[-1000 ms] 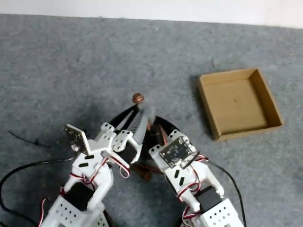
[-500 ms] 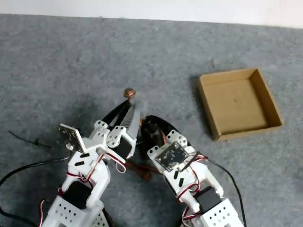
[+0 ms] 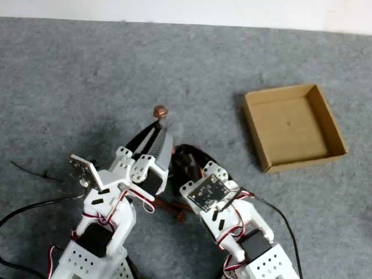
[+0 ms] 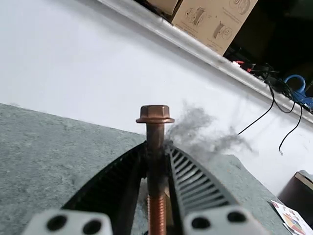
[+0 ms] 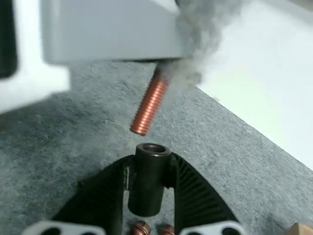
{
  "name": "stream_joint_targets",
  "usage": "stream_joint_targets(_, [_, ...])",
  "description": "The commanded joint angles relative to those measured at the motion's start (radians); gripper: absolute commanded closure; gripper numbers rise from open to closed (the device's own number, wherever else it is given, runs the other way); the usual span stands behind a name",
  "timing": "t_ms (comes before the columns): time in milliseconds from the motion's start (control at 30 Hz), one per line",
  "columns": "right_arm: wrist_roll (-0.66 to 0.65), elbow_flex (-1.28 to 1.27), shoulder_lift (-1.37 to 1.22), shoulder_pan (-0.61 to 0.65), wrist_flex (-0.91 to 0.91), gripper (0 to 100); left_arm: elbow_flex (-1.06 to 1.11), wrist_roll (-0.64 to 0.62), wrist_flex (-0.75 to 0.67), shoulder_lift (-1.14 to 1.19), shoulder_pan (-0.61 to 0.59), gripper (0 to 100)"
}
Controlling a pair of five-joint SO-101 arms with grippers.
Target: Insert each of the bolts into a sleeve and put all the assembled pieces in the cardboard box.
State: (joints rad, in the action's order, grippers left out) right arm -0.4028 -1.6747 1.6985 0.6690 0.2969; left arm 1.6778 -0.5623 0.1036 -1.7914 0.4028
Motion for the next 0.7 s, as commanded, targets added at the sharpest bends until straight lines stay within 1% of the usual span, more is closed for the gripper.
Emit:
stream_joint_targets(0, [-0.043,-0.156,0.008,0.01,-0.001,99.4,0.018,-0.009,-0.034,-0.025,0.022,99])
stream_joint_targets(667, [-0.061,-0.156,0.018,0.021,-0.028,99.4,0.018,-0.011,-0.032,-0.025,0.022,99])
